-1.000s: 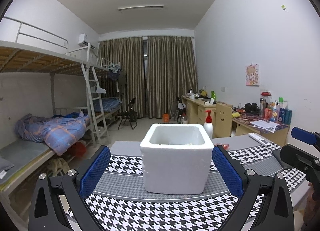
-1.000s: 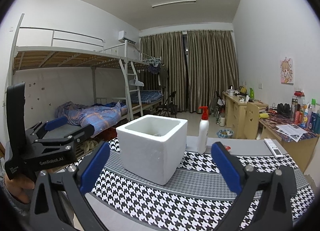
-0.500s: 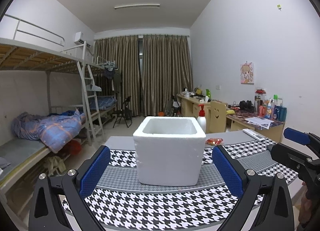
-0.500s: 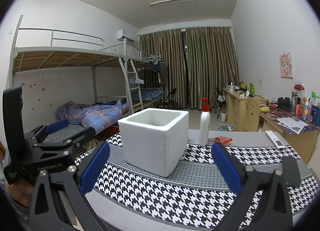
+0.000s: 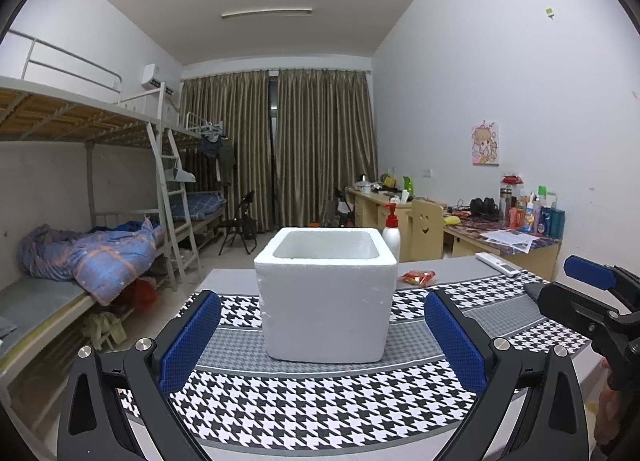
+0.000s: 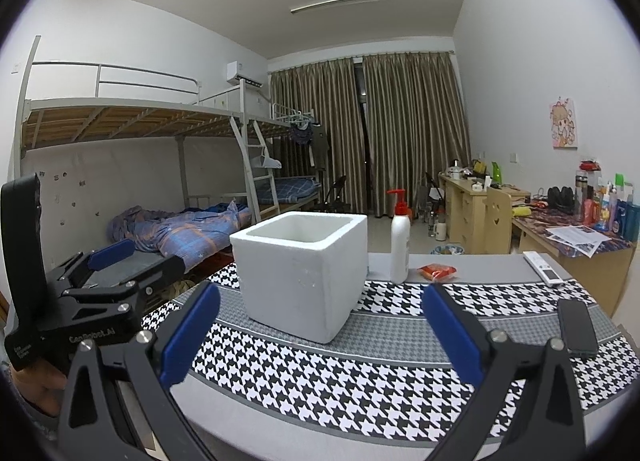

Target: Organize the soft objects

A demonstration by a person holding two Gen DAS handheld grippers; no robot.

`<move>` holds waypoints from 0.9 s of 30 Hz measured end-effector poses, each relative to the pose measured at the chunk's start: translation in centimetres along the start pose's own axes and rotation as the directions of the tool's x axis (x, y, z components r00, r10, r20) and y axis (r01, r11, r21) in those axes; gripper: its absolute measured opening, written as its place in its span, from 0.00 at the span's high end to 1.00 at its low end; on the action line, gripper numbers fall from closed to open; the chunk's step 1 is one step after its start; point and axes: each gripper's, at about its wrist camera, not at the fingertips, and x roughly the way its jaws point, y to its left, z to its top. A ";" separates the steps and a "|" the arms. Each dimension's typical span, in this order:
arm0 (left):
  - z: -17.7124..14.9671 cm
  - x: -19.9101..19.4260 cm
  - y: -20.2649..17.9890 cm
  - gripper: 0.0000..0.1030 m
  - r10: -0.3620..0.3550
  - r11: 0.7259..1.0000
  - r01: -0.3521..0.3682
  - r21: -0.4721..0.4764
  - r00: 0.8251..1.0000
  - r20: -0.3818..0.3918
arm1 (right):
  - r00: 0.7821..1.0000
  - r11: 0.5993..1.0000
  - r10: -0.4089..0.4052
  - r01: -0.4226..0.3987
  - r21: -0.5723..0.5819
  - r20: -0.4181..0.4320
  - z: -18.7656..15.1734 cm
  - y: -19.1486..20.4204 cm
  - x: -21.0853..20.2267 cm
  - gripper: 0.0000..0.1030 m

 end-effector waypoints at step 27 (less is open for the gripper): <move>-3.0 -3.1 -0.5 0.01 -0.024 1.000 0.024 -0.014 1.000 0.007 | 0.999 0.999 -0.050 0.050 0.003 0.005 -3.0 0.7 -1.9 0.01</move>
